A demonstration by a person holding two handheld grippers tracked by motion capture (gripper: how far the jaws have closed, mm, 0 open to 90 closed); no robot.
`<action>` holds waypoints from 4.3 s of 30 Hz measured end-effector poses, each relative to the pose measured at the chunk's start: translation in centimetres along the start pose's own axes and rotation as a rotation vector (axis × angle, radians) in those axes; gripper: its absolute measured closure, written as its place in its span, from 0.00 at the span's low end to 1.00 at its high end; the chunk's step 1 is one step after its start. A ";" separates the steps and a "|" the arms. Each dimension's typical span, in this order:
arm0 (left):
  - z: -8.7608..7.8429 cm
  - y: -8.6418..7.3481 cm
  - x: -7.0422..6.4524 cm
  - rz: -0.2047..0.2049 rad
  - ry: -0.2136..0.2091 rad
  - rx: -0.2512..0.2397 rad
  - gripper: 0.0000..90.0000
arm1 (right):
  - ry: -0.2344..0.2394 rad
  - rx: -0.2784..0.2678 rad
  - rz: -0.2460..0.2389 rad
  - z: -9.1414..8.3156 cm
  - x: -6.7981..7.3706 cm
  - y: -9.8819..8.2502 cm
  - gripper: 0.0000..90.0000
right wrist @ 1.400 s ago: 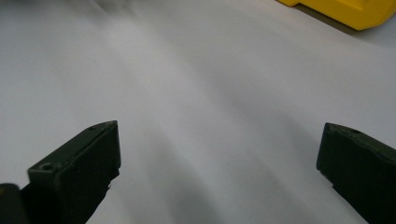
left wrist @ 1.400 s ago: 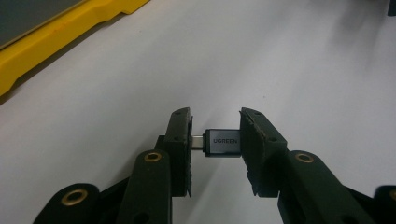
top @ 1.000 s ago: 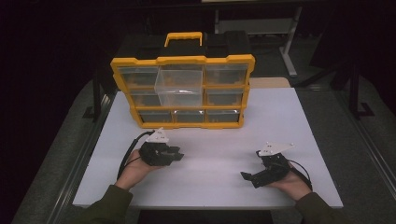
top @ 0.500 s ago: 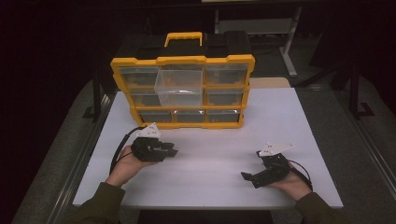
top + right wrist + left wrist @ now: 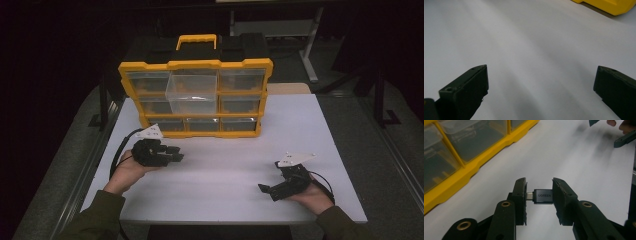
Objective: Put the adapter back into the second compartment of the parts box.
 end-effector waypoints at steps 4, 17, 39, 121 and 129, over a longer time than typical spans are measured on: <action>-0.9 0.5 0.6 -0.006 0.004 -0.010 0.72 | 0.000 -0.001 0.002 0.0 0.0 0.0 0.00; -2.8 2.0 1.2 -0.001 -0.007 -0.014 0.72 | -0.001 -0.002 0.005 0.0 0.0 0.0 0.00; -6.4 4.9 2.3 0.012 -0.008 -0.034 0.72 | -0.003 -0.002 0.001 0.0 -0.1 0.0 0.00; -11.2 18.9 4.4 0.034 -0.050 -0.158 0.49 | 0.010 -0.011 0.013 0.0 -0.2 0.2 0.00; -13.3 17.1 4.5 0.049 -0.002 -0.186 0.34 | 0.011 -0.008 0.006 0.2 -0.2 0.3 0.00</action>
Point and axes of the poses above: each handheld gripper's, and its own axes: z roughly forward along the jaws, y roughly out of its top, x roughly to its left, the point moved 8 cm from there along z, roughly forward along the jaws, and after that the axes turned 9 degrees about y, right-handed, at the moved point
